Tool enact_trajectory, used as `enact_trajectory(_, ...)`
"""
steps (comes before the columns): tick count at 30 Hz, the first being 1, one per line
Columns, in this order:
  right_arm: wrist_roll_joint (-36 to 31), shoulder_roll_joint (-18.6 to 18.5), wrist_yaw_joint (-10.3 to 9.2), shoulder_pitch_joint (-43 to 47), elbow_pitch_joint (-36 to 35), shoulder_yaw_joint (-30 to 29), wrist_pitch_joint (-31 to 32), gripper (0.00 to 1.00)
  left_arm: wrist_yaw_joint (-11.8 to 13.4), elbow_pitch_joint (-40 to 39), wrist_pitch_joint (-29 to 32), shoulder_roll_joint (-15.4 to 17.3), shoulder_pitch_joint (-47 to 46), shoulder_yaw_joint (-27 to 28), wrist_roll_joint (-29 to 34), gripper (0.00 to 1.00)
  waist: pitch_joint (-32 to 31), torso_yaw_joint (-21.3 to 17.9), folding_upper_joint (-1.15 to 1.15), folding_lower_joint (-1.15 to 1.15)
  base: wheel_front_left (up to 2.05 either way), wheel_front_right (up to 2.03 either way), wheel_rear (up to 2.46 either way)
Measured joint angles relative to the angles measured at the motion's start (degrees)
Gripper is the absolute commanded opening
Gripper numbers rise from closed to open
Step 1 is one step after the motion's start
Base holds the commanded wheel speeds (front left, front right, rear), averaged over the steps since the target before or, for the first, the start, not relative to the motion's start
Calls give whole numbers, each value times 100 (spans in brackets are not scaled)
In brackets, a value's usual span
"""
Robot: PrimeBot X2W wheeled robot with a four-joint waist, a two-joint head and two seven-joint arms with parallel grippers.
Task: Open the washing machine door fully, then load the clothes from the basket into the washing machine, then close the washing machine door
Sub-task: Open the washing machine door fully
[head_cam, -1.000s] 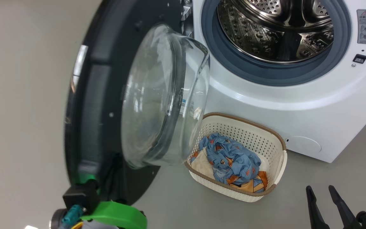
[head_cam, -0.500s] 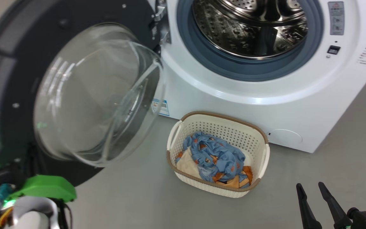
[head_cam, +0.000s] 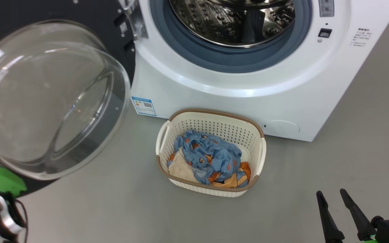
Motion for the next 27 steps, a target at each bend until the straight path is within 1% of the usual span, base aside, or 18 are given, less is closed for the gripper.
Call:
enact_trajectory(3, 7, -52, 0, -68, -2, 5, -1, 100, -49, 163, 0, 87, -175, 226, 77, 0, 116, -88, 0, 0, 0, 0, 0)
enact_trajectory(7, 63, -120, 0, -193, -8, 23, -1, 100, -48, 361, -15, 168, -387, 469, 236, 0, 265, -207, 0, 0, 0, 0, 0)
enact_trajectory(10, 103, -133, 0, -203, 4, 32, 0, 100, -51, 510, -18, 182, -530, 610, 308, 0, 347, -291, 0, 0, 0, 0, 0)
enact_trajectory(15, 104, -133, 0, -245, 33, 29, -1, 100, -125, 604, -18, 168, -640, 792, 433, 0, 392, -399, 0, 0, 0, 0, 0)
enact_trajectory(21, 108, -74, 0, -265, 66, -45, -1, 100, -294, 408, -16, -47, -627, 991, 553, 0, 271, -375, 0, 0, 0, 0, 0)
enact_trajectory(27, 104, 64, 0, -230, 67, -113, 0, 100, -535, -288, -16, -414, -398, 1036, 682, 0, 79, -240, 0, 0, 0, 0, 0)
